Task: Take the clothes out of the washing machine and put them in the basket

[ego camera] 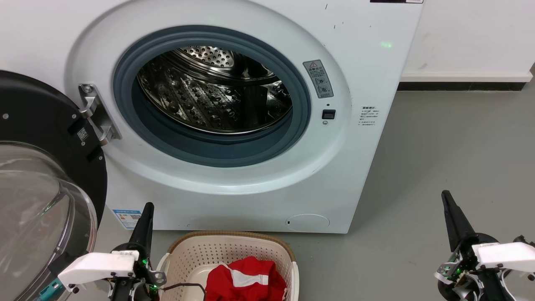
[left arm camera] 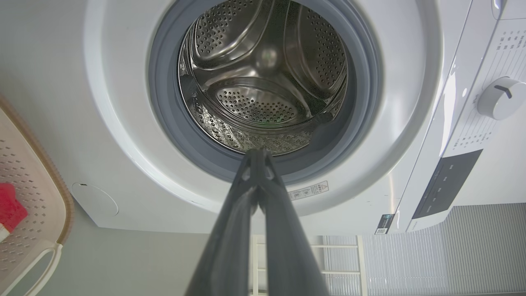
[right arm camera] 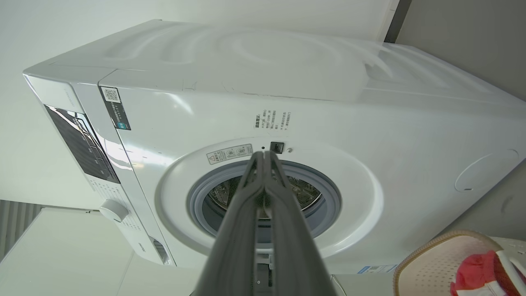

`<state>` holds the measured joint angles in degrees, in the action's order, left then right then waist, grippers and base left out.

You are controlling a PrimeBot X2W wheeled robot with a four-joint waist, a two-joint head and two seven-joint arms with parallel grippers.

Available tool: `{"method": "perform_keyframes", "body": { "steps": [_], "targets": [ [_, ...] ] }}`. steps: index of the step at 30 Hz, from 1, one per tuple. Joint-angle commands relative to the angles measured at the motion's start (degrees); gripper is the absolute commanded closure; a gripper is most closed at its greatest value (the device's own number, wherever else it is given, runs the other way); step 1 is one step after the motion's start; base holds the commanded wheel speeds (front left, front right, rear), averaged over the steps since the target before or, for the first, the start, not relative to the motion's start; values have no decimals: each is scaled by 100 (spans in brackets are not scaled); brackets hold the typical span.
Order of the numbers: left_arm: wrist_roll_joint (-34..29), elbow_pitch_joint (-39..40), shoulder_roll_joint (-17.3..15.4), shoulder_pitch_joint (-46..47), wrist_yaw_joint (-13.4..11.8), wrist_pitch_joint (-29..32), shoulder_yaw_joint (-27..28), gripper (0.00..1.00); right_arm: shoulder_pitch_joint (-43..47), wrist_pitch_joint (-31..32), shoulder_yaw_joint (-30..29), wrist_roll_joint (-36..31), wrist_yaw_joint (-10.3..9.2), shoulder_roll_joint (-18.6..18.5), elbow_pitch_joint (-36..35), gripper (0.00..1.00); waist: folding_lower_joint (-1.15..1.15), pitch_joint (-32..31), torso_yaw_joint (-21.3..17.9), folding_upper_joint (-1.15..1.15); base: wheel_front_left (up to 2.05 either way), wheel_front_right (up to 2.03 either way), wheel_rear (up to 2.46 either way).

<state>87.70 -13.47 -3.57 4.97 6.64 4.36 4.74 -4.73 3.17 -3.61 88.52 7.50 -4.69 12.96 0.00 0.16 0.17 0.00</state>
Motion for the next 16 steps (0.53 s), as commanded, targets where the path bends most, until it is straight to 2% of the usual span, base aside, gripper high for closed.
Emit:
{"method": "perform_keyframes", "body": {
  "steps": [1, 16],
  "targets": [
    [120, -17, -21, 90, 54, 40, 34, 100, -110, 46, -21, 139, -1, 11, 22, 100, 0, 0, -2, 0, 0, 0, 0],
    [557, -63, -7, 142, 99, 151, 93, 100, -165, 177, -83, 570, -2, 32, 107, 100, 0, 2, -17, 0, 0, 0, 0]
  ]
}}
